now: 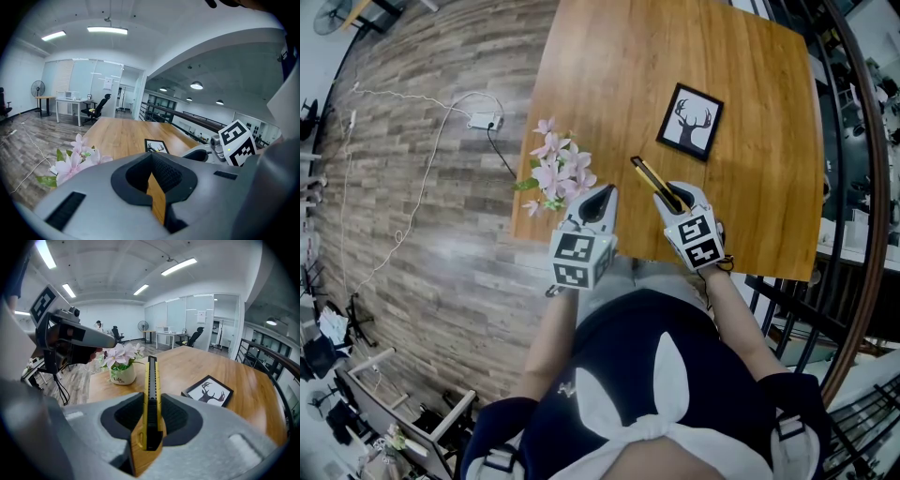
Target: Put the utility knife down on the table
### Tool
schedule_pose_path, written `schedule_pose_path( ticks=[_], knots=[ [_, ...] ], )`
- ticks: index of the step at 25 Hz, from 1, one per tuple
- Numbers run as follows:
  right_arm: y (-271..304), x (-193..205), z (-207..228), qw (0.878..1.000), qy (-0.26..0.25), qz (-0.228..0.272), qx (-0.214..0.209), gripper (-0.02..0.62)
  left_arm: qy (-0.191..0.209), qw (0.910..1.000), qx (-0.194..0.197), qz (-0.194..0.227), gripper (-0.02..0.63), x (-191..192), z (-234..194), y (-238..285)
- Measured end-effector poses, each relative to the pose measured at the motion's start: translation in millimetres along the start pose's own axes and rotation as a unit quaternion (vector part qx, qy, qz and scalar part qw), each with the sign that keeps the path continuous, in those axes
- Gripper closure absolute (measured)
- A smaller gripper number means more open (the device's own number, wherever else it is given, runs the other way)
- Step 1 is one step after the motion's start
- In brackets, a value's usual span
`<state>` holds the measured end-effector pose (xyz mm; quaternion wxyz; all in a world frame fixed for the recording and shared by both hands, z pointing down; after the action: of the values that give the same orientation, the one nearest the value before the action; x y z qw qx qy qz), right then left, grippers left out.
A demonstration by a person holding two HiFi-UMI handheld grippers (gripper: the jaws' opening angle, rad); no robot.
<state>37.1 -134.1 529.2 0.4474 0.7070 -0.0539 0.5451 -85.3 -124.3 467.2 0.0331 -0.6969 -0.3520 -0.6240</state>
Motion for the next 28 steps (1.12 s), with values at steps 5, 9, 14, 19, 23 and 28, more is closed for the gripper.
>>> schedule_pose_path(
  ticks=[5, 9, 14, 19, 23, 28],
  knots=[
    [7, 4, 1, 1.000, -0.002, -0.007, -0.005, 0.479, 0.001, 1.0000, 0.003, -0.004, 0.589, 1, 0, 4],
    [12, 6, 1, 1.000, -0.002, -0.013, -0.010, 0.479, 0.001, 1.0000, 0.002, -0.005, 0.589, -2, -1, 6],
    [19, 9, 1, 1.000, -0.004, -0.020, -0.016, 0.479, -0.003, 0.9999, 0.000, -0.009, 0.589, 0, -4, 9],
    [26, 15, 3, 0.999, -0.005, -0.028, -0.022, 0.480, -0.004, 0.9999, 0.002, -0.016, 0.589, 6, -6, 13],
    [29, 21, 3, 0.999, -0.006, -0.036, -0.027, 0.479, -0.006, 0.9998, 0.001, -0.020, 0.589, 8, -6, 14],
    [32, 22, 4, 0.998, -0.020, -0.041, -0.034, 0.479, -0.009, 0.9997, -0.002, -0.024, 0.589, 7, -5, 14]
  ],
)
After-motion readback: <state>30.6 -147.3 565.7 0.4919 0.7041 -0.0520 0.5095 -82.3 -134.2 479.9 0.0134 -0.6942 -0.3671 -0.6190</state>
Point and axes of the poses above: the fingertips, and each gripper's own axes: y forward along the fingers, z to its right, x out of its underside, the point moved 3 cm from there along -y, backward along the fingers, and after that the axes turned 5 degrees about z, right-handed, at the moved point
